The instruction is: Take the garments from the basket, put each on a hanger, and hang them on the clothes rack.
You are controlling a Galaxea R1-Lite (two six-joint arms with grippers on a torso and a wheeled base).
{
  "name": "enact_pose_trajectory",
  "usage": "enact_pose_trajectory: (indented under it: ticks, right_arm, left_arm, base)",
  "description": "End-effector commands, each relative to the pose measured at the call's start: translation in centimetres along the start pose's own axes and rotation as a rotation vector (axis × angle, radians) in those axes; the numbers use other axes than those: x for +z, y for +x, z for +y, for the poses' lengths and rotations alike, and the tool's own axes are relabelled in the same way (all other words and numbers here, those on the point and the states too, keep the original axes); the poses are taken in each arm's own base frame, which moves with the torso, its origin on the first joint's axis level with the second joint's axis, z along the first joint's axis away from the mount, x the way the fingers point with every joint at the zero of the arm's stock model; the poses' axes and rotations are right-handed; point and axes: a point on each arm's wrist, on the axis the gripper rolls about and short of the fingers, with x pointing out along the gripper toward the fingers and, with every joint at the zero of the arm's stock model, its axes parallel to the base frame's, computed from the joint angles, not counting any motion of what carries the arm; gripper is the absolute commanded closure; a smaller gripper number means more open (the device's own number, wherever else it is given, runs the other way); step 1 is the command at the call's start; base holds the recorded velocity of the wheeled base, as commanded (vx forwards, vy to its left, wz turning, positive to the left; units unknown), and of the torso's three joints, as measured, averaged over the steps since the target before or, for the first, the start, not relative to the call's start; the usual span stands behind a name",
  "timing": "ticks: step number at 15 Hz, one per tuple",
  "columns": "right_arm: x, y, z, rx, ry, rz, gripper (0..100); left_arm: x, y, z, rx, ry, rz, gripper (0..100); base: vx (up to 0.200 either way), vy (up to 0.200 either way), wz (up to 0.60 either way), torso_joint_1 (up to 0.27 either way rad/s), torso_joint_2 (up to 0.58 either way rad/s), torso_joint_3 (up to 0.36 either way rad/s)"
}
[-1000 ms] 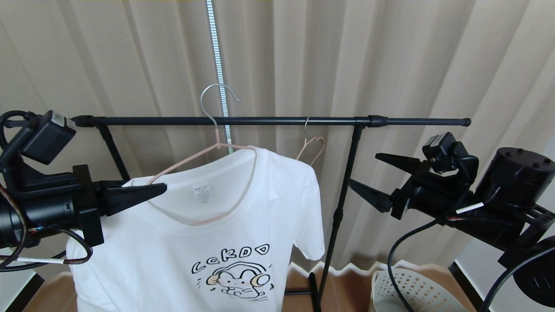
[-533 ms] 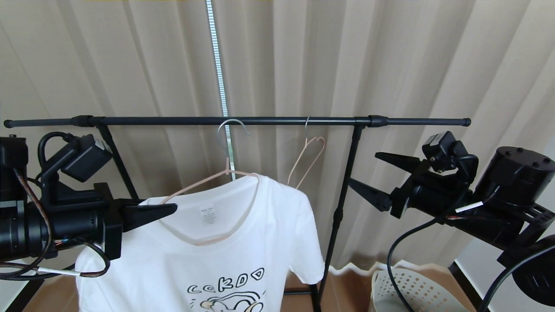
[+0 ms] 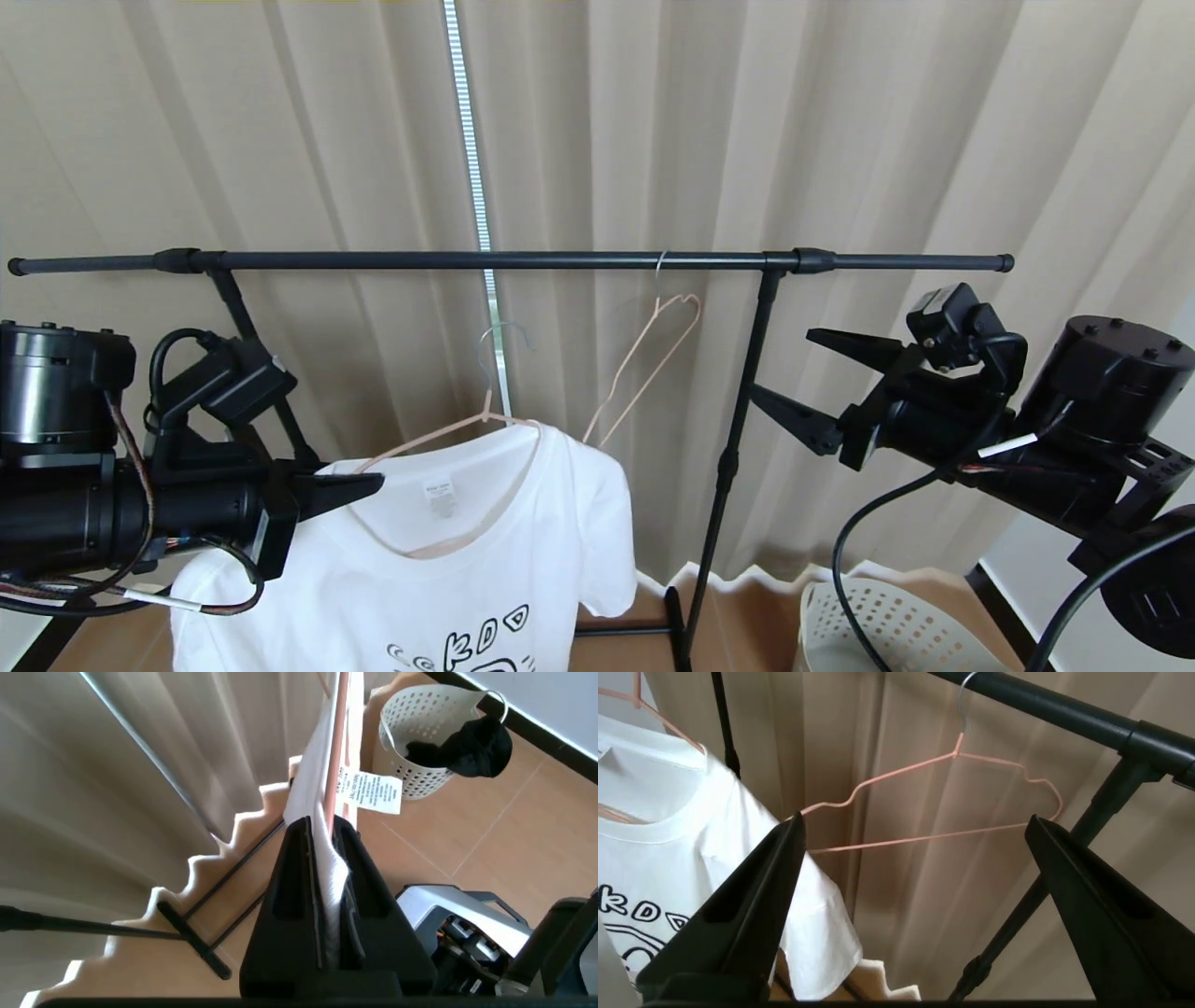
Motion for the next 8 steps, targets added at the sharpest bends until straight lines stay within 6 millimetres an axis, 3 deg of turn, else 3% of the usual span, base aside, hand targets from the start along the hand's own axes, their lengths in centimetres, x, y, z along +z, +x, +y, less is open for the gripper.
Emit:
enact_pose_trajectory:
  ticks: [1,8]
  right_arm:
    - [-0.1,0.0,0.0,0.002,0.000,0.001,0]
    - [0.0,0.1,0.0,0.001,-0.002,0.000,0]
  left_arm:
    - [-0.9,0.8,0.3,0.013,-0.003,0.052,100]
    - [-2.3,1.6,1.2,0.074,0.038,0.143,100]
  base:
    - [0.000,0.000,0.00,0.000,0.00,0.000]
    - [0.000,0.000,0.00,0.000,0.00,0.000]
